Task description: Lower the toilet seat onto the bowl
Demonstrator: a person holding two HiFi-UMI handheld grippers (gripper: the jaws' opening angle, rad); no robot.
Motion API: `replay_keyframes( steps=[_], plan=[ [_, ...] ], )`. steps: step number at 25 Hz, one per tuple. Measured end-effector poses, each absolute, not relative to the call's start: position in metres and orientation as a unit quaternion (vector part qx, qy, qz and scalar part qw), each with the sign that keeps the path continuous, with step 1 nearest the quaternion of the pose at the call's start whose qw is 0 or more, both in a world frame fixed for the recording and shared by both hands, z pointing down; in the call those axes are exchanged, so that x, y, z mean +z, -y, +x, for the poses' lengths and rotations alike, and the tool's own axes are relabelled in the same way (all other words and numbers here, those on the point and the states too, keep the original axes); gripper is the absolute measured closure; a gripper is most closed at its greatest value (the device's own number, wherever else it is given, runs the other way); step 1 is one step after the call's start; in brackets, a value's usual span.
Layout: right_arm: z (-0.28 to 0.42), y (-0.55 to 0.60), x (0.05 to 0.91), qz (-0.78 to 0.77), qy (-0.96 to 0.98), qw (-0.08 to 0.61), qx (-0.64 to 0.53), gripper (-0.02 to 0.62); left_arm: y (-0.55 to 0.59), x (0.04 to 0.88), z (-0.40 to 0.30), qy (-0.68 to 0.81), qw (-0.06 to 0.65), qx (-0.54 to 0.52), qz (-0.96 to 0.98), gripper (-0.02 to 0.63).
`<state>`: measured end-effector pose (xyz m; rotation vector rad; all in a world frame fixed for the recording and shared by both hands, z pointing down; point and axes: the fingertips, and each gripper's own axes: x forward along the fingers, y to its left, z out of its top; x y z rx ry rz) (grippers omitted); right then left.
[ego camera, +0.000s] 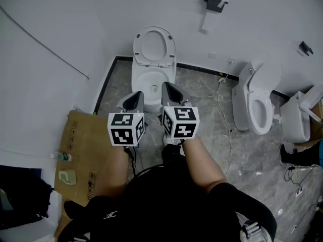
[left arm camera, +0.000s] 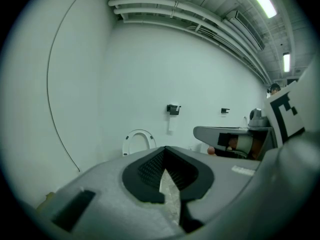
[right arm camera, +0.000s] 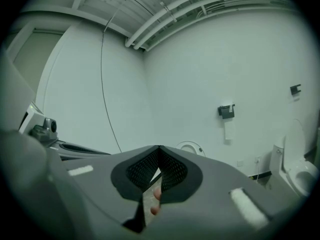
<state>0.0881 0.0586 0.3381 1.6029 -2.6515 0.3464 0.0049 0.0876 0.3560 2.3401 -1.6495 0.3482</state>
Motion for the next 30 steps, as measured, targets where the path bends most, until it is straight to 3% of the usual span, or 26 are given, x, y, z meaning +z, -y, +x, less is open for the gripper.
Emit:
replay_keyframes(
  steps=[15,30],
  plan=[
    [0.086,-0.002,0.37,0.511,0.849,0.019,0.129,0.589,-0.038,0.388,-0.008,0.576,0.15,0.133,0.793,0.598],
    [0.096,0.144,0.369,0.495,0.859,0.061,0.117,0.589,0.114,0.379,0.005,0.584,0.163,0.142,0.782,0.598]
  ],
)
